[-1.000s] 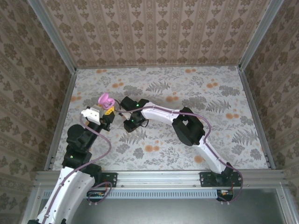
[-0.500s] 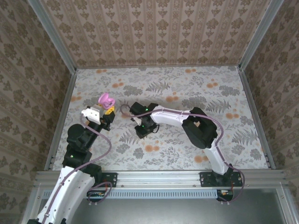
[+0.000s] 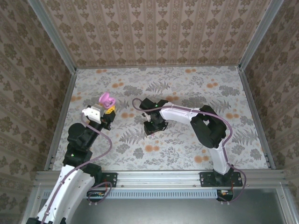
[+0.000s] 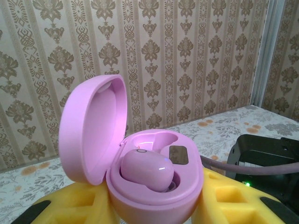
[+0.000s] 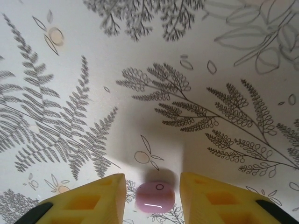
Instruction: Insert the wireless bluetooth earbuds into the charging case
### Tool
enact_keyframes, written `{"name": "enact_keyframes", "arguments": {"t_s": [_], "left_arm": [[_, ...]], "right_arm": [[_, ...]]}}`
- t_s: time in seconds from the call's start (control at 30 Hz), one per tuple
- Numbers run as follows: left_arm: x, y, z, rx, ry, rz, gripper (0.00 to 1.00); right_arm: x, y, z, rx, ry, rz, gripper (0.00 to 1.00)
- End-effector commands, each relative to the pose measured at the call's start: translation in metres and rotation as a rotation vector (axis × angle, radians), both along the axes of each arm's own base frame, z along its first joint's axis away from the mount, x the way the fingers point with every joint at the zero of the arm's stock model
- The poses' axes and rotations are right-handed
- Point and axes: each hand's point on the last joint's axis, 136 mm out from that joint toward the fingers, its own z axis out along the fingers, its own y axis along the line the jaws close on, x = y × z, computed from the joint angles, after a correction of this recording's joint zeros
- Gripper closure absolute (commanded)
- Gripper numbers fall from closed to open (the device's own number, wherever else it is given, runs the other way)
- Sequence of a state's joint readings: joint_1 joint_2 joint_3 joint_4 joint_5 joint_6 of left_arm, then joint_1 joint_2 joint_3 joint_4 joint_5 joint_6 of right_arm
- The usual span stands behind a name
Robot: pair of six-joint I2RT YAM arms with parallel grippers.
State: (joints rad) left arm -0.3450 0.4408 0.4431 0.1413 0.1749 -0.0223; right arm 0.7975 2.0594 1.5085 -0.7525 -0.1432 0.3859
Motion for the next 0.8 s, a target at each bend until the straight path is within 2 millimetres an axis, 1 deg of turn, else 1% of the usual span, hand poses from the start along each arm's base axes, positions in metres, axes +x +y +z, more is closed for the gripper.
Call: {"name": "enact_keyframes", "arguments": {"t_s": [0.0, 0.07, 0.17, 0.2, 0.3, 0.43, 0.53, 0.67, 0.77], "left_arm": [[-0.003, 0.001, 0.015, -0.018, -0.052, -0.003, 0.63], [-0.003, 0.001, 0.015, -0.016, -0.053, -0.003, 0.63], [-0.003, 0.001, 0.015, -0.014, -0.055, -0.003, 0.63], [-0.003, 0.001, 0.015, -0.016, -0.055, -0.004, 0.63], [-0.003, 0.001, 0.015, -0.014, -0.054, -0.005, 0.63], [-0.003, 0.001, 0.014, -0.013, -0.056, -0.003, 0.63], [-0.003, 0.001, 0.014, -0.013, -0.055, -0.005, 0.63], [-0.003, 0.001, 0.014, -0.013, -0.056, -0.006, 0.63], [-0.003, 0.001, 0.013, -0.011, -0.055, -0.007, 0.63]], "right_arm": [[0.008, -0.001, 0.036, -0.011, -0.063, -0.058, 0.62], [0.006, 0.000, 0.042, -0.006, -0.063, -0.086, 0.61], [0.001, -0.003, 0.045, 0.006, -0.045, -0.164, 0.61], [-0.001, 0.000, 0.047, 0.024, -0.045, -0.178, 0.62], [-0.009, -0.002, 0.046, 0.022, -0.006, -0.251, 0.62], [-0.015, -0.003, 0.040, 0.018, 0.035, -0.339, 0.60], [-0.020, -0.012, 0.027, -0.028, 0.065, -0.461, 0.59], [-0.023, -0.014, 0.012, -0.056, 0.093, -0.497, 0.60], [-0.024, -0.009, 0.009, -0.049, 0.109, -0.493, 0.62]]}}
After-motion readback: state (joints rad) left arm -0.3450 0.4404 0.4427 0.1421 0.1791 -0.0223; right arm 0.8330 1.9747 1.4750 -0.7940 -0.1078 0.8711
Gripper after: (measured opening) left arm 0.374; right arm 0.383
